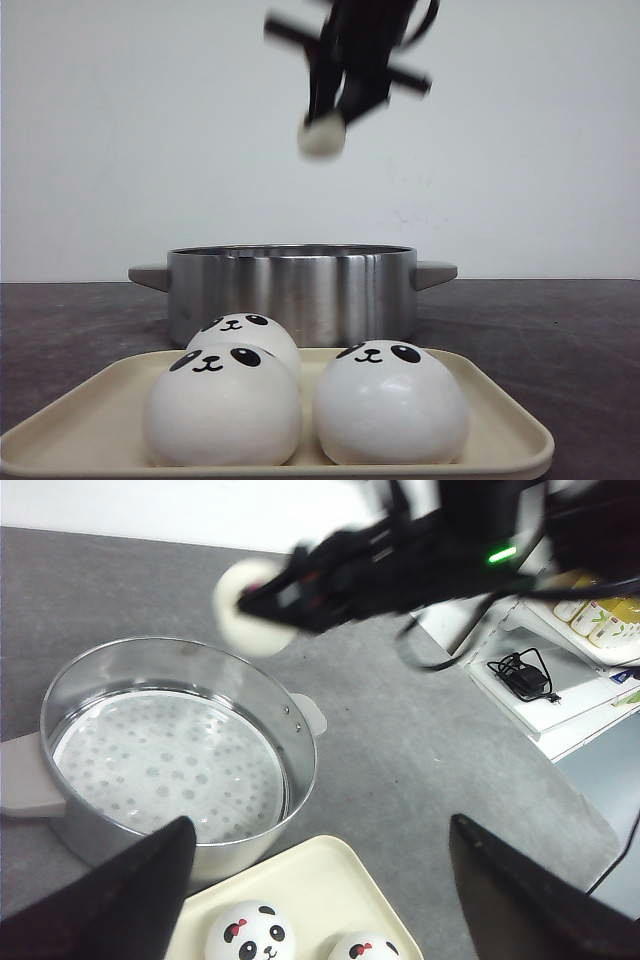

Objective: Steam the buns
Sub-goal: 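Lift the bun with the right gripper and carry it over the pot, then lower the bun into the pot and open the right gripper, then lower the left gripper and grasp the farther panda bun nearest it, then lift the bun with the left gripper, drop it into the pot, then lower the right gripper and grasp the nearer panda bun on its side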

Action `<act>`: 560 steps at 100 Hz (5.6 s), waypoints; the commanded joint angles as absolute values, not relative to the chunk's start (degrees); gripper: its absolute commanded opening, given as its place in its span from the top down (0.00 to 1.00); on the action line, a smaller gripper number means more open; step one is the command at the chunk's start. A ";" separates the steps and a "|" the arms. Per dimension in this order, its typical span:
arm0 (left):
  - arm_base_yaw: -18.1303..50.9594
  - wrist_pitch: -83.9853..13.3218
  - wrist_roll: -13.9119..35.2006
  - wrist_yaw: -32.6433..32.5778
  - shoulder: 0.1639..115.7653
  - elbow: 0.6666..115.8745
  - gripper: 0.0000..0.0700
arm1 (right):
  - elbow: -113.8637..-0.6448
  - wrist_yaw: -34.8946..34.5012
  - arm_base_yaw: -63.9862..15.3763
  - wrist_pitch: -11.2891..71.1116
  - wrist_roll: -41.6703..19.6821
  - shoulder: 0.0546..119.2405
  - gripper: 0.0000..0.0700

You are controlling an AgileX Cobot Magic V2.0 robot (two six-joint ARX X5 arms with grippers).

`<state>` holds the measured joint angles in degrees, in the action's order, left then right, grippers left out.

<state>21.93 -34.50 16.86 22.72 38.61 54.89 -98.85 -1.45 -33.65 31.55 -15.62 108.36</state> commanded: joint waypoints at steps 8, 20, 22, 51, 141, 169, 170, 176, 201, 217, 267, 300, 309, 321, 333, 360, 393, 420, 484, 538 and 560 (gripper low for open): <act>22.68 -33.87 15.90 22.96 38.94 55.75 0.31 | -99.85 -1.41 -33.19 28.95 -13.91 115.18 0.99; 23.33 -33.87 15.88 22.96 38.98 55.75 0.31 | -99.85 -1.37 -32.97 28.29 -13.96 118.98 0.99; 23.38 -33.89 15.88 22.96 38.98 55.75 0.31 | -99.85 -1.37 -32.88 28.27 -13.96 119.44 0.99; 23.44 -34.68 15.88 22.96 38.98 55.75 0.31 | -99.83 1.15 -32.75 28.95 -13.89 121.40 0.51; 24.69 -36.67 16.10 22.00 48.69 55.66 0.32 | -102.37 1.89 -34.96 44.51 -11.92 97.51 0.98; 30.46 -38.39 17.58 19.70 67.44 55.66 0.31 | -102.37 11.38 -46.87 46.52 -10.46 75.68 0.98; 30.76 -38.39 17.58 19.44 68.14 55.66 0.30 | -102.37 11.88 -47.20 46.54 -10.46 75.11 0.98; 32.62 -38.04 17.58 18.57 72.16 55.66 0.24 | -102.37 14.33 -48.86 46.59 -10.52 72.23 0.98; 39.42 -30.87 19.20 13.21 85.58 55.66 0.20 | -102.37 16.82 -50.28 47.48 -10.83 65.28 0.98; 41.39 -25.96 23.18 8.91 90.48 55.66 0.20 | -102.37 16.95 -50.28 49.84 -11.79 63.88 0.98; 41.80 -23.68 26.46 7.31 94.87 55.66 0.53 | -102.37 16.95 -50.28 54.74 -13.08 63.94 0.98; 41.69 -27.16 23.55 6.20 92.36 56.97 0.99 | -102.37 16.95 -50.28 54.89 -13.06 63.96 0.98; 42.04 -27.97 21.58 6.17 88.53 58.61 0.99 | -102.37 16.97 -50.28 54.92 -13.06 63.96 0.98; 42.52 -28.32 21.21 5.85 81.95 60.93 0.99 | -102.37 16.95 -50.28 54.92 -13.06 63.96 0.98; 42.46 -27.38 20.82 1.10 76.69 63.51 0.99 | -102.37 16.95 -50.28 54.87 -13.06 63.96 0.98; 36.25 -20.58 14.17 -2.70 78.67 68.71 0.99 | -102.37 16.93 -50.28 53.71 -13.06 64.01 0.98; 28.75 -9.93 12.43 -2.61 93.06 70.72 0.99 | -102.35 16.75 -50.28 54.06 -13.04 64.36 0.98; 27.33 -3.09 12.43 -2.61 101.51 70.74 0.96 | -102.32 16.78 -50.28 55.00 -13.08 64.40 0.98; 27.35 -3.49 13.13 -2.59 98.39 70.89 0.20 | -101.36 19.25 -50.26 64.20 -13.45 65.67 0.98; 28.95 -25.41 12.86 -2.57 65.23 70.89 0.21 | -57.58 -4.10 -50.52 45.08 -35.29 66.87 0.80; 28.95 -27.92 12.91 -2.59 53.47 70.89 0.21 | -52.66 -9.21 -53.15 41.52 -39.94 71.05 0.46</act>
